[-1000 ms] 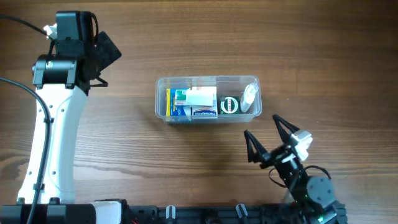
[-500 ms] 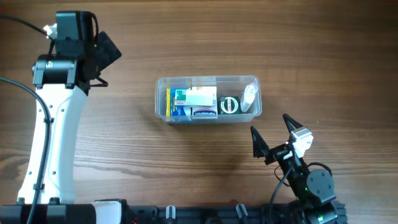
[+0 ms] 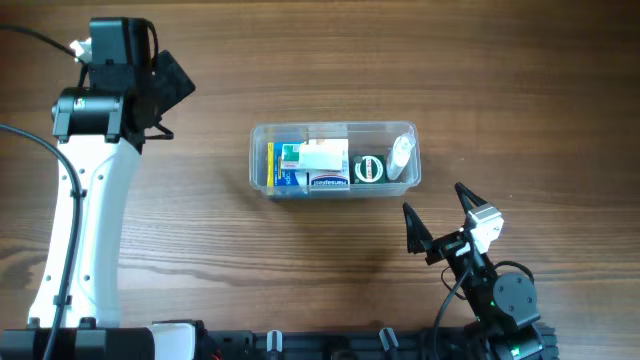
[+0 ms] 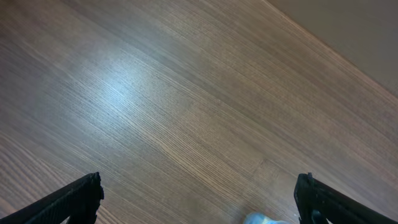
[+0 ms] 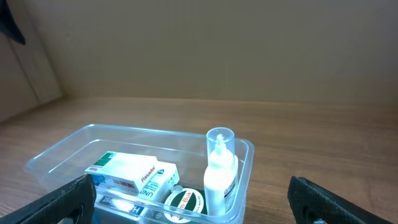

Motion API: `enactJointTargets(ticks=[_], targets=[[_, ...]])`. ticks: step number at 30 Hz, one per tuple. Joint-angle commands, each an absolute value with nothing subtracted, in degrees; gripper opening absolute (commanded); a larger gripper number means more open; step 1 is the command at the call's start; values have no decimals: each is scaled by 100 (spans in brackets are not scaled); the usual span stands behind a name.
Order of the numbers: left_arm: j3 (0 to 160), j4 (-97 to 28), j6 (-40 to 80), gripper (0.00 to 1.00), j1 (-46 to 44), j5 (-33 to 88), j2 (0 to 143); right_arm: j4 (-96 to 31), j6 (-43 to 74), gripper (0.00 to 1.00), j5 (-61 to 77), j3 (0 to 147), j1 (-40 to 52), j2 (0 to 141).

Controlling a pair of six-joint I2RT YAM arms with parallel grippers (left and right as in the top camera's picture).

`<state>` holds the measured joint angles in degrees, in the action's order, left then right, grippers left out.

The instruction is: Pack container

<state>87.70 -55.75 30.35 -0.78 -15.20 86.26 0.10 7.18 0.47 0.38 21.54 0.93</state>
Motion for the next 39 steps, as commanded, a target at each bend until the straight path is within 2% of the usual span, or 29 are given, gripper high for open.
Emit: enactJointTargets(ticks=[1, 7, 13, 35, 39], targets=[[8803, -5559, 3028, 100, -47, -1614, 8648, 25, 615, 100, 143, 32, 2130, 27], [8803, -5561, 3028, 100, -47, -1614, 8659, 25, 615, 100, 145, 32, 2130, 27], [8799, -5561, 3028, 100, -51, -1614, 7981, 25, 615, 100, 145, 32, 2130, 27], [8796, -5564, 3026, 100, -51, -1616, 3072, 25, 615, 100, 145, 32, 2130, 27], [8796, -6173, 3028, 100, -47, -1636, 2272, 25, 613, 100, 145, 32, 2130, 27]])
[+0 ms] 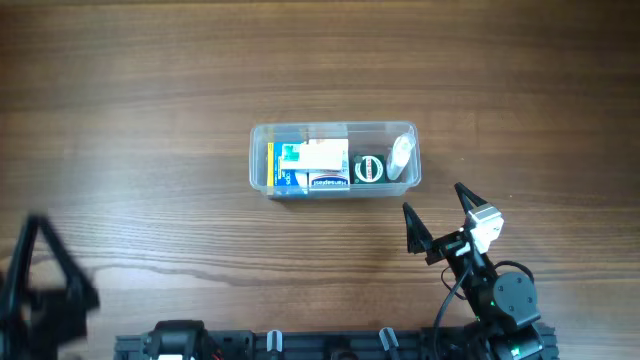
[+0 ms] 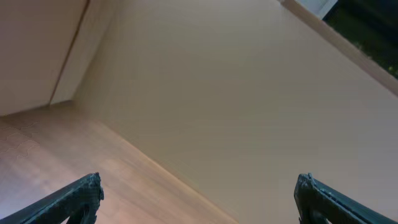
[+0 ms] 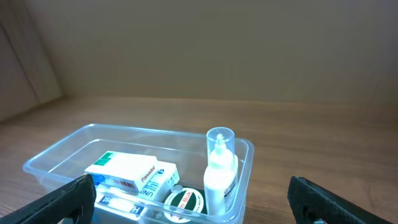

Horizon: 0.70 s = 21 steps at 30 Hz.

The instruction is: Pack container

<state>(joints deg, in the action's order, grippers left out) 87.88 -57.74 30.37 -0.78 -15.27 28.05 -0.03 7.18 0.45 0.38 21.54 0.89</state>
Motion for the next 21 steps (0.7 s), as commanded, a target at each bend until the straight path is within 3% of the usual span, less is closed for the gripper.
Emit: enactJointTargets(ticks=[1, 7, 14, 21], targets=[[8796, -6445, 3028, 100, -47, -1636, 2097, 25, 613, 100, 143, 32, 2130, 27], [8305, -7358, 3009, 100, -47, -1894, 1520, 25, 613, 100, 145, 32, 2130, 27], [6490, -7275, 3052, 100, -47, -1772, 823, 25, 615, 100, 145, 32, 2130, 27], [3854, -4912, 3052, 100, -47, -1271, 38, 25, 615, 100, 145, 32, 2130, 27]])
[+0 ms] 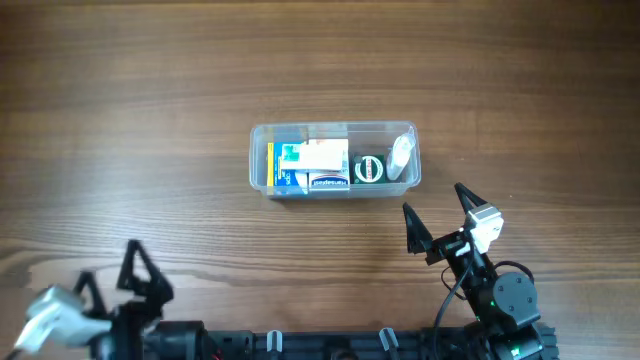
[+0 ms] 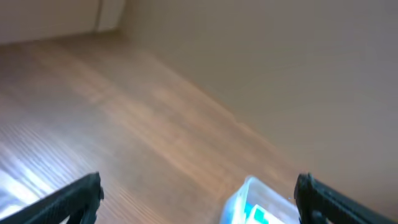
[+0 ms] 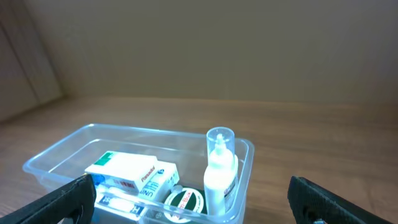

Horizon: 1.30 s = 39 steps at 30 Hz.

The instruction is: Pack container

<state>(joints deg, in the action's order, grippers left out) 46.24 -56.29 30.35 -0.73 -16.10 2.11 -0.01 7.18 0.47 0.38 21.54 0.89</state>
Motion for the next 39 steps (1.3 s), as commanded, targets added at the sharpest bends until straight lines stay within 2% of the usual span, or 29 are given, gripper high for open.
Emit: enactJointTargets(ticks=[1, 4, 5, 8, 11, 22, 29, 39], targets=[[3693, -4683, 3052, 100, -47, -1225, 38, 25, 613, 100, 145, 32, 2130, 27], [2961, -3507, 3050, 100, -47, -1135, 36, 25, 615, 100, 145, 32, 2130, 27], [2488, -2694, 3050, 100, -47, -1072, 36, 25, 615, 100, 145, 32, 2130, 27], [1616, -1262, 3048, 100, -47, -888, 34, 25, 615, 100, 145, 32, 2130, 27], [1002, -478, 3050, 100, -47, -742, 30, 25, 613, 100, 143, 32, 2130, 27], [333, -425, 2685, 100, -51, -375, 16, 25, 615, 100, 145, 32, 2130, 27], [34, -401, 1747, 100, -82, 368, 16, 25, 615, 100, 145, 32, 2130, 27], [32, -405, -152, 100, -250, 357, 16, 25, 613, 100, 145, 32, 2130, 27]])
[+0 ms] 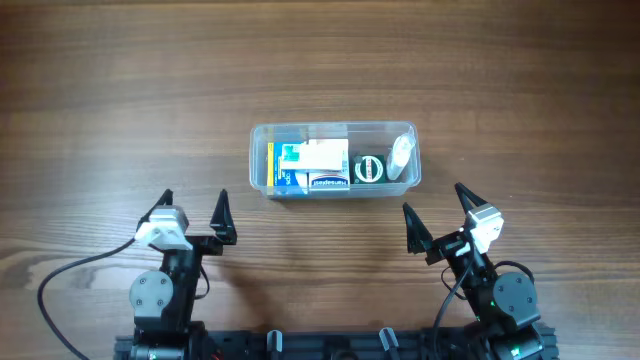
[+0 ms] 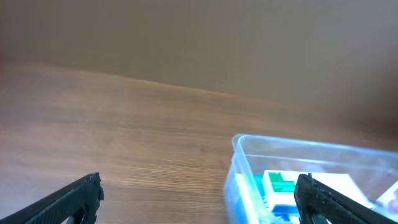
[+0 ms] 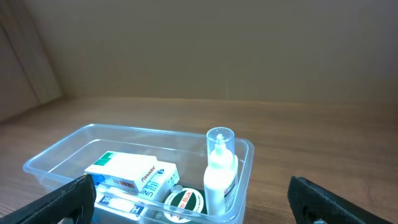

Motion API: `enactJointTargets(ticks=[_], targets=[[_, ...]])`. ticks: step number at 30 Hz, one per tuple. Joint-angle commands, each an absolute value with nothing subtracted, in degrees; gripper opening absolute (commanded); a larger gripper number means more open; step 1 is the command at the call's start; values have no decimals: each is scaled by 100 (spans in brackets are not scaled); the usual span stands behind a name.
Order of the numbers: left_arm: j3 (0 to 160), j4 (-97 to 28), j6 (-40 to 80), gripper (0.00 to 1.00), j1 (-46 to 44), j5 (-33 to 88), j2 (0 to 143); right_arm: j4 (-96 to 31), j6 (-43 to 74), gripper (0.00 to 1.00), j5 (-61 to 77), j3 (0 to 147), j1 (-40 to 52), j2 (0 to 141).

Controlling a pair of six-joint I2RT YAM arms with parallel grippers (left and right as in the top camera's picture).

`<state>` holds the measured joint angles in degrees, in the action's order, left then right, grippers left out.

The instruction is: Pack container

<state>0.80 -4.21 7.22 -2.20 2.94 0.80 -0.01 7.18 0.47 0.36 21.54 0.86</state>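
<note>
A clear plastic container (image 1: 261, 160) sits mid-table, holding white and blue medicine boxes (image 1: 318, 162), a round green tin (image 1: 370, 168) and a white bottle (image 1: 399, 157). In the right wrist view the container (image 3: 245, 163), boxes (image 3: 124, 169), tin (image 3: 184, 203) and bottle (image 3: 219, 171) lie just ahead. My left gripper (image 1: 193, 212) rests open near the front edge, left of the container; its view shows the container (image 2: 240, 163). My right gripper (image 1: 437, 213) rests open at the front right. Neither holds anything.
Wooden table (image 1: 120, 90) all round the container. Both arm bases and a dark rail (image 1: 330, 345) line the front edge. A plain wall (image 3: 205, 43) stands behind the table.
My left arm has moved right along the front edge and now rests folded, facing the container. The right arm and the container's contents are unchanged.
At first my left arm stood stretched out over the far left of the table, gripper open. Then it was at the front left corner, later lower by the edge, and now parked at the front. The right arm stayed parked and the packed container did not move.
</note>
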Motion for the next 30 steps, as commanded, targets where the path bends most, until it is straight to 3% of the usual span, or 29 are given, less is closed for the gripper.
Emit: enactJointTargets(ticks=[1, 30], targets=[[32, -405, -342, 100, -250, 357, 16, 25, 613, 100, 145, 32, 2130, 27], [34, -405, -427, 100, -246, 360, 21, 25, 615, 100, 143, 32, 2130, 27]])
